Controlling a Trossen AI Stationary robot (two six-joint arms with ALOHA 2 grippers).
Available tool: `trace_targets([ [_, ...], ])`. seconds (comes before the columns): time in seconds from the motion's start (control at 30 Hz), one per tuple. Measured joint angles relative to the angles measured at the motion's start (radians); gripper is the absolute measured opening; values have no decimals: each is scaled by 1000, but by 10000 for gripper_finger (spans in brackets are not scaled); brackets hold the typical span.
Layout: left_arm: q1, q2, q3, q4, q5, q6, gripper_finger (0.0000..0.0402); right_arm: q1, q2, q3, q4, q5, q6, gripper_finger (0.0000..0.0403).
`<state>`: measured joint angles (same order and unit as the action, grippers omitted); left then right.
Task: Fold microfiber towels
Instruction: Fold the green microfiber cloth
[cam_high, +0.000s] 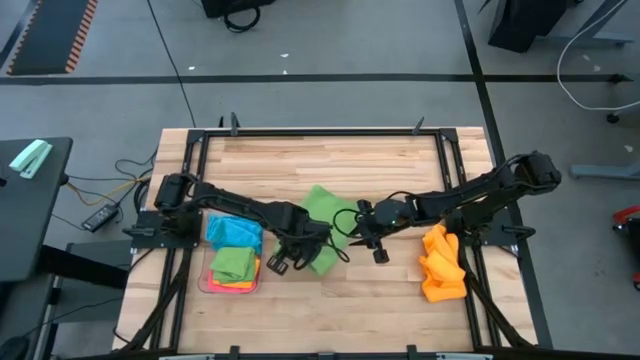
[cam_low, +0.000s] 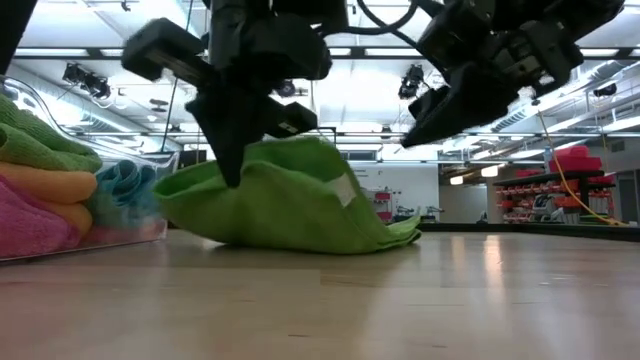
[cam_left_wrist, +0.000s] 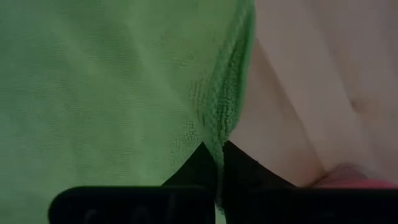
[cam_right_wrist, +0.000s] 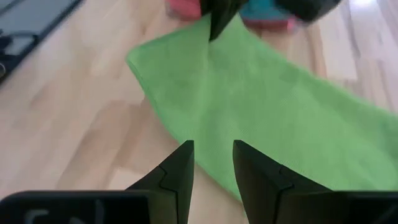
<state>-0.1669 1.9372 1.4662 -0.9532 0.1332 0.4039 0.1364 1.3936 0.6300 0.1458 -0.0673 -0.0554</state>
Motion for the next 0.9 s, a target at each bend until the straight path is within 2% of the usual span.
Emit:
trace_targets([
  [0.1, 11, 0, 0, 5, 17, 29, 13, -4, -4, -1, -37, 0, -12, 119],
  [0.33, 47, 1, 0, 45, 58, 68, 12, -19, -4, -94, 137, 0, -32, 119],
  [0.57, 63, 39, 0, 119, 58, 165, 8, -32, -4, -105, 142, 0, 0, 119],
  [0.9, 85, 60, 0, 140, -65, 262, 28, -32, -4, -105, 157, 0, 17, 119],
])
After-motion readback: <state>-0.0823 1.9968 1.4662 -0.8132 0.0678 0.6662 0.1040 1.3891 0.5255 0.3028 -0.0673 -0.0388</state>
